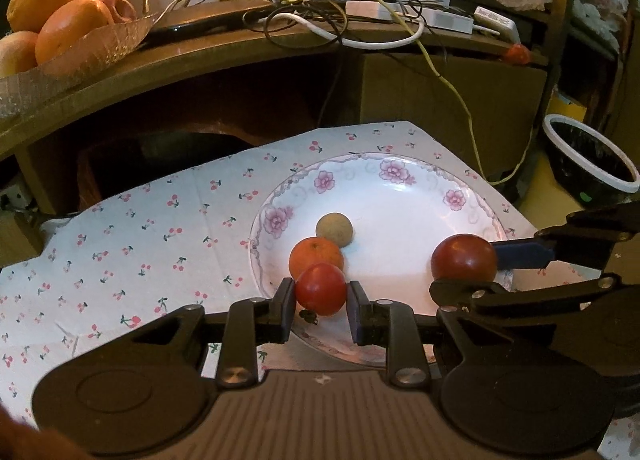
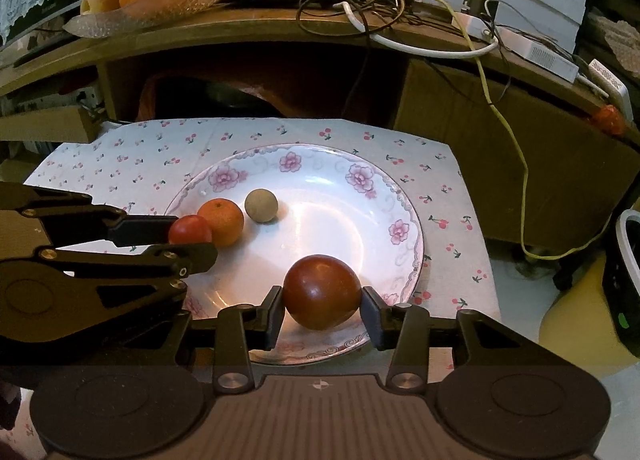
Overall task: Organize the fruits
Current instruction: 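Lower both fruits into the plate and open both grippers, then move the right gripper to a mandarin orange on the cloth and grasp it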
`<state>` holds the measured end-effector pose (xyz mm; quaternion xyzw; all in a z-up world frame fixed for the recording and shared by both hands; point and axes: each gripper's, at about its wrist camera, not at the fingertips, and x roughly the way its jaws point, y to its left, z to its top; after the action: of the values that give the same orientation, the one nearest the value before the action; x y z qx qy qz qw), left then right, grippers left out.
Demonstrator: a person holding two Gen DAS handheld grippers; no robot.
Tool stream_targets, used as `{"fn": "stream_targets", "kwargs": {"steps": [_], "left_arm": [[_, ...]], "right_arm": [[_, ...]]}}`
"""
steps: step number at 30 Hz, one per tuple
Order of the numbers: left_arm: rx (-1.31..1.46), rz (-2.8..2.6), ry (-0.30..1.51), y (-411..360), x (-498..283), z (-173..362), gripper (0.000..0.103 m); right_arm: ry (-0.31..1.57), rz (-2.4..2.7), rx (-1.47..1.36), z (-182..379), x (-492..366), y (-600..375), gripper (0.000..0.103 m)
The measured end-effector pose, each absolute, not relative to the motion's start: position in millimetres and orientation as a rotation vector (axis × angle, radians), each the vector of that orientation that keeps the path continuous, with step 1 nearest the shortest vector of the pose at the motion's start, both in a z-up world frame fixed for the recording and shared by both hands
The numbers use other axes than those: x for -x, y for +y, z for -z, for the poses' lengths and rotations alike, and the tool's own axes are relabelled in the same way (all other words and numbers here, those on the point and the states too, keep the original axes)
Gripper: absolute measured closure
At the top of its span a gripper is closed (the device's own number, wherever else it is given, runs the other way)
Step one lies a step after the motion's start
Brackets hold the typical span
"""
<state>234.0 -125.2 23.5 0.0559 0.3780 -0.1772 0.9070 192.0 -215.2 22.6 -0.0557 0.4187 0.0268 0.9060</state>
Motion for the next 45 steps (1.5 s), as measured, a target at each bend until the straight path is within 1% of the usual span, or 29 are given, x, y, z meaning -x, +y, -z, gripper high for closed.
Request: {"fn": "stream_targets", "kwargs": {"steps": [5,12,16,30,41,45], "left_arm": [[-0.106,0.365,0.783,-125,-235,-24,0.070],[-0.093,0.369,0.775,-123,-234,-27,0.070],[-0.093,0.364,0.767,-121,-234,-29,0.065],[-0.109,0.323,0.759,-107,-221,-38,0.061],[-0.139,0.310,0.783,-94,-189,-41,0.061],[-0.144,0.311,0.796,-88,-175,-41,0.059]], "right_arm": [[0.856,-0.052,0.116,-23,-191,-216,0.058],[0.830,-0.038,0.113,-27,-190,-219,0.050],[0.813,-0.036,0.102,-30,-189,-221,0.049],[0.805,-0.068,0.078,-39,-178,-226,0.049],[0.826,-0.160,0.077,-45,-155,-217,0.049],[0.867,-0.199,0.068,-40,-143,-215,0.049]]}}
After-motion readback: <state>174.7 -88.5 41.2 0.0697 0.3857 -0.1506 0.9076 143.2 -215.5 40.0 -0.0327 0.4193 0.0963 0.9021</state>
